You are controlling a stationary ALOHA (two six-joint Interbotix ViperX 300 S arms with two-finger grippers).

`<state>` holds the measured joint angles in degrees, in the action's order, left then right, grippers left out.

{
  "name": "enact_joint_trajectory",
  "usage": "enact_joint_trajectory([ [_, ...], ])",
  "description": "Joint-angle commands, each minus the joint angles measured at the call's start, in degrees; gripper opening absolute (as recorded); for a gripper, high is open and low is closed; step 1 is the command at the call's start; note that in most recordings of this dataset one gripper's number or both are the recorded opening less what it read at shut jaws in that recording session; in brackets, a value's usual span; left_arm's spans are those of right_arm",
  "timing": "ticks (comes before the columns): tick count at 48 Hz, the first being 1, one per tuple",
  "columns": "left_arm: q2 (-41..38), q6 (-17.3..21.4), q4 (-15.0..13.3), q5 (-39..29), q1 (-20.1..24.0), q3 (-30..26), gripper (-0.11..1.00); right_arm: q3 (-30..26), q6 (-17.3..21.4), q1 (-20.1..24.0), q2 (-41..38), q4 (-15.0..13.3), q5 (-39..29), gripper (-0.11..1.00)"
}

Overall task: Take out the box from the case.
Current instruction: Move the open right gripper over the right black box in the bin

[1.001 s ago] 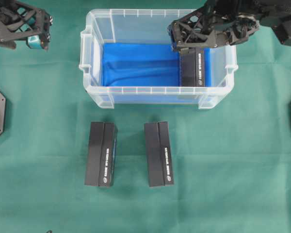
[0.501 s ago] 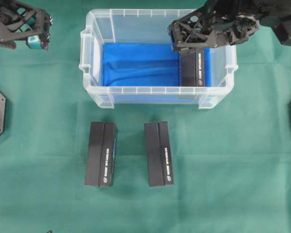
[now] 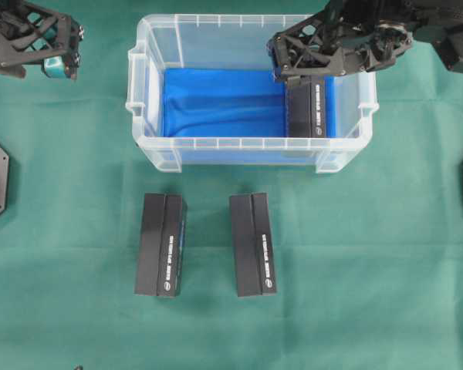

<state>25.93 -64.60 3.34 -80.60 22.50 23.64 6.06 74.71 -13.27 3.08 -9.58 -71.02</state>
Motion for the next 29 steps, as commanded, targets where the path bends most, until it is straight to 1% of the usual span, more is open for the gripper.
enact_joint_trajectory([
  [1,0.6,0.0,-0.1,0.2,-0.2,-0.7,0.98,-1.0,0.1,0.2,0.7,-0.2,0.1,0.91],
  [29,0.6,-0.1,-0.1,0.2,-0.6,-0.7,0.98,0.1,0.1,0.2,0.0,-0.2,0.4,0.91],
])
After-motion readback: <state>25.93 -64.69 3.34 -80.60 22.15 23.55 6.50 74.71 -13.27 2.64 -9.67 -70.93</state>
